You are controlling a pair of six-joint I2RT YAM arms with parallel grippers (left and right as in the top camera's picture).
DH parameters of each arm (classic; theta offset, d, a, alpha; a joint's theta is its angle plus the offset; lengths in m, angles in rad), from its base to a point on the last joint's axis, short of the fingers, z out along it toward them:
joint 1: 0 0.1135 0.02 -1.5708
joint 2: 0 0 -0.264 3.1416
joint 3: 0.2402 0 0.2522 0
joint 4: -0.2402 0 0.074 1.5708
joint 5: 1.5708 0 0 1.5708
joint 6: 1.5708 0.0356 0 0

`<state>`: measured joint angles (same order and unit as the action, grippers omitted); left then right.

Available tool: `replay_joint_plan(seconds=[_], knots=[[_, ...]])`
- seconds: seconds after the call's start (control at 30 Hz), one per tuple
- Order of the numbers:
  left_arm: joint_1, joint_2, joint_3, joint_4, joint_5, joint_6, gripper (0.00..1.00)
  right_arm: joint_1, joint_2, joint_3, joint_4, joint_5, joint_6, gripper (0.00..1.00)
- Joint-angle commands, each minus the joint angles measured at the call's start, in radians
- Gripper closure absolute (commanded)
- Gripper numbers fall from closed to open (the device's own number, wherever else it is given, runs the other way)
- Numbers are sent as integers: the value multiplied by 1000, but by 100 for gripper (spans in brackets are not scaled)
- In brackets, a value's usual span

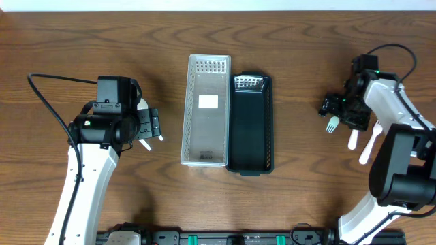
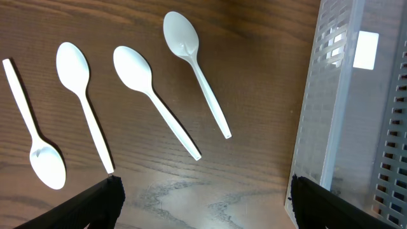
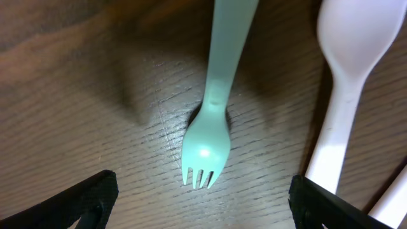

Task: Pack container
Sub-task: 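Lower the right gripper and grasp the light-green fork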

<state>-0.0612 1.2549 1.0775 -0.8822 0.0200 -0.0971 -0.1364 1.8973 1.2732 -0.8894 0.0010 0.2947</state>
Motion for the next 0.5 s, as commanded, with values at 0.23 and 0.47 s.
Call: replay_joint_plan(seconds=[0.23, 0.47], knots=[[-2, 2, 15, 0, -1, 6, 13, 32, 8, -16, 42, 63, 61, 10], [-2, 2, 15, 0, -1, 6, 13, 32, 45, -19, 60, 63, 60, 9]])
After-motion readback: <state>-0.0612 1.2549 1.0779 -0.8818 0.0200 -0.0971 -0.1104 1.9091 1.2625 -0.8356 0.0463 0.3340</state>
